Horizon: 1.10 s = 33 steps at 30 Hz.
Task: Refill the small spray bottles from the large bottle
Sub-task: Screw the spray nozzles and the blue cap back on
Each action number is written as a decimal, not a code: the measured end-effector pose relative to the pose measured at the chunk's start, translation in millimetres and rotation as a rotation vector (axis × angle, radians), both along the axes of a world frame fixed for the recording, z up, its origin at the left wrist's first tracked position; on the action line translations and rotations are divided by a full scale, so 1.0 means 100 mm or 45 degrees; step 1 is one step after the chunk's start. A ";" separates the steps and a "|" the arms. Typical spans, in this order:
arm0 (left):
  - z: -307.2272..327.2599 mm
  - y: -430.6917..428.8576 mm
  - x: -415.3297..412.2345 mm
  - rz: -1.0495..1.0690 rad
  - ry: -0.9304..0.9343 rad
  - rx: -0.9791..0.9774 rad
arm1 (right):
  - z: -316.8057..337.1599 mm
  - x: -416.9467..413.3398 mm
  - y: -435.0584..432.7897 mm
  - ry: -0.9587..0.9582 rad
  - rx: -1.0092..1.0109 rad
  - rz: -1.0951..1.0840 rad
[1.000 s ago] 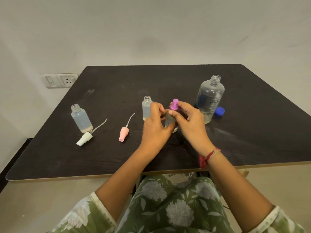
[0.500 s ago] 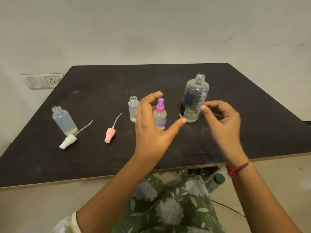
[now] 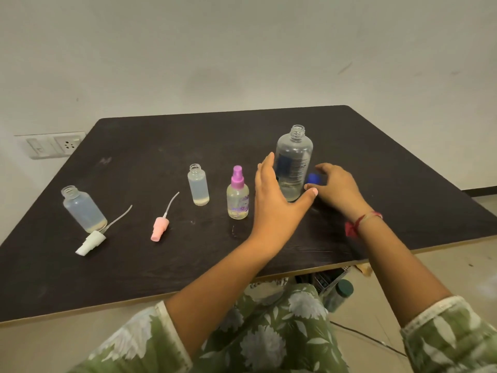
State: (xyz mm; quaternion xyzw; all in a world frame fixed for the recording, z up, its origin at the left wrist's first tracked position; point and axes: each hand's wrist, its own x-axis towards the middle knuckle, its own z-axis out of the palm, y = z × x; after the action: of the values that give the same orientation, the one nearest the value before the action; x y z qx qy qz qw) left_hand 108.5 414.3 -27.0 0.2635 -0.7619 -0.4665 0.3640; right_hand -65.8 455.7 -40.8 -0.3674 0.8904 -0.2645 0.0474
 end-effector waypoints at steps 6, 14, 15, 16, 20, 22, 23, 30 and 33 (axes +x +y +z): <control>-0.01 -0.08 -0.05 0.011 -0.025 0.050 | -0.13 -0.01 -0.06 0.069 -0.036 -0.013; 0.06 -0.10 -0.19 0.003 0.055 0.060 | 0.48 0.08 0.11 -0.008 -0.762 0.010; 0.07 -0.11 -0.22 0.009 0.070 0.055 | 0.60 0.11 0.13 -0.011 -0.794 0.048; 0.08 -0.12 -0.26 0.016 0.087 0.051 | 0.71 0.14 0.14 -0.012 -0.800 0.092; 0.11 -0.16 -0.38 0.060 0.152 0.028 | 0.95 0.28 0.09 0.101 -0.615 0.219; 0.11 -0.18 -0.42 0.080 0.169 0.029 | 1.02 0.33 0.06 0.202 -0.559 0.263; 0.10 -0.19 -0.44 0.089 0.171 0.032 | 1.05 0.35 0.05 0.244 -0.528 0.282; -0.03 -0.24 -0.51 0.081 0.121 0.086 | 1.27 0.38 -0.03 0.304 -0.317 0.408; -0.10 -0.26 -0.53 0.073 0.118 0.102 | 1.33 0.38 -0.07 0.210 -0.234 0.476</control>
State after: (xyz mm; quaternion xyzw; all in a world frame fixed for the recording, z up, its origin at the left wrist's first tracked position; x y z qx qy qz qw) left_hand 55.9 388.3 -36.6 0.2779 -0.7170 -0.4977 0.4012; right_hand -27.7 448.3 92.5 -0.5494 0.7797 -0.3003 -0.0112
